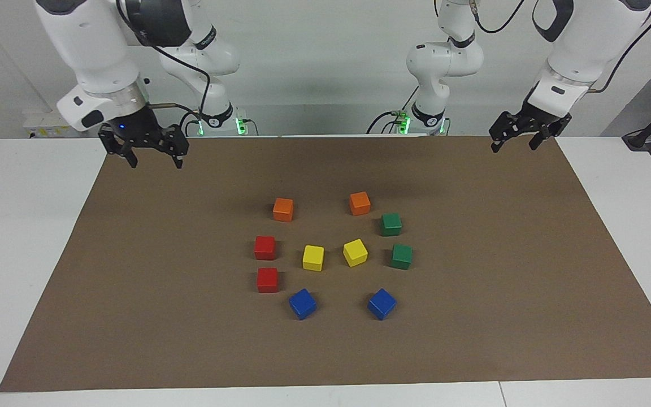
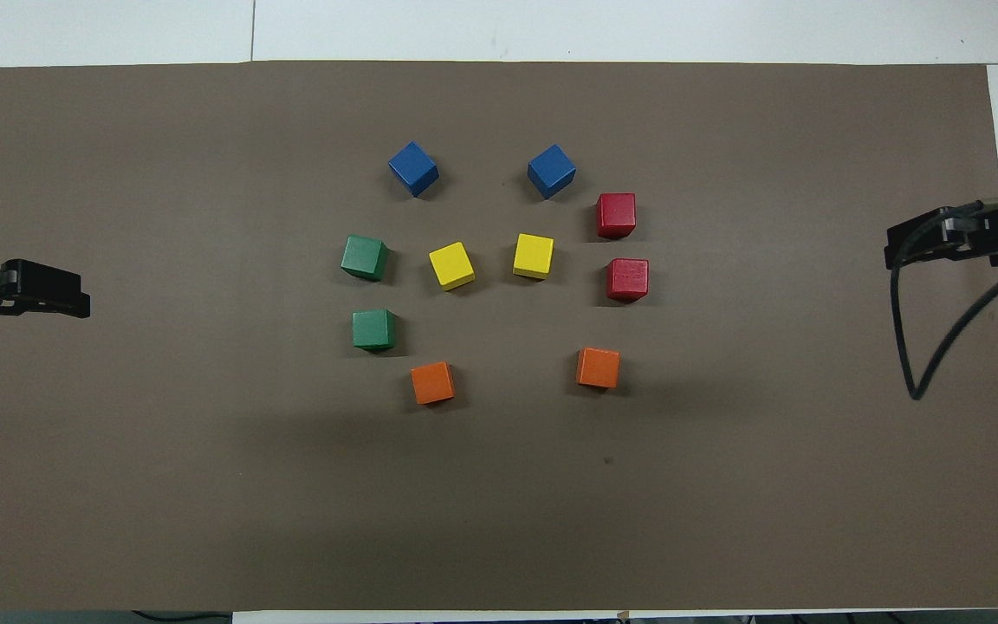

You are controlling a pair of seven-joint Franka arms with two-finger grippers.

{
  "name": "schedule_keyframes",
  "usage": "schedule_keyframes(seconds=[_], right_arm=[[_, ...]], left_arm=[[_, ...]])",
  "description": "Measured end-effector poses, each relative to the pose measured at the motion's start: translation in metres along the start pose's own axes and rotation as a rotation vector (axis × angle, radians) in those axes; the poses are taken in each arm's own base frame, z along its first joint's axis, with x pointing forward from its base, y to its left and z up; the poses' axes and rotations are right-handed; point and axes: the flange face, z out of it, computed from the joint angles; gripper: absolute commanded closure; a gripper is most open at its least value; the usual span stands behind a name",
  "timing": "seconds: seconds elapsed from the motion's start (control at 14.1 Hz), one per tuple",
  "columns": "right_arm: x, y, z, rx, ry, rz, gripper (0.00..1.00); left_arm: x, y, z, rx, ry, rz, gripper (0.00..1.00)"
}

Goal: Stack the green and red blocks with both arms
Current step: 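Grasp the green block with the left gripper while the right gripper grasps red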

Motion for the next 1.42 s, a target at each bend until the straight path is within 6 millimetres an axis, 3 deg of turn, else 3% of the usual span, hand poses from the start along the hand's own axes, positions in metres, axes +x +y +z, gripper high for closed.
schedule_keyframes(seconds=[0.28, 0.43, 0.64, 0.85, 1.14, 1.42], right_arm=[[-0.005, -0.088, 0.052, 0.004, 0.001, 0.03, 0.0], [0.0, -0.117, 0.083, 0.005, -0.003, 0.04, 0.0], [0.012, -0.125, 0.131, 0.007, -0.005, 0.044, 0.0], [0.017, -0.124, 0.162, 0.01, 0.0, 0.047, 0.0], [0.014, -0.137, 0.188, 0.021, 0.022, 0.028, 0.0], [0.011, -0.139, 0.209, 0.022, 0.021, 0.022, 0.0]], left_arm=[[-0.001, 0.065, 0.05, -0.035, 0.019, 0.066, 0.0], [-0.006, 0.097, 0.085, -0.047, 0.013, 0.081, 0.0], [-0.006, 0.141, 0.131, -0.054, -0.002, 0.076, 0.0], [-0.003, 0.178, 0.175, -0.053, 0.004, 0.074, 0.0], [-0.003, 0.193, 0.224, -0.046, -0.004, 0.086, 0.0], [0.001, 0.196, 0.251, -0.035, -0.027, 0.084, 0.0]])
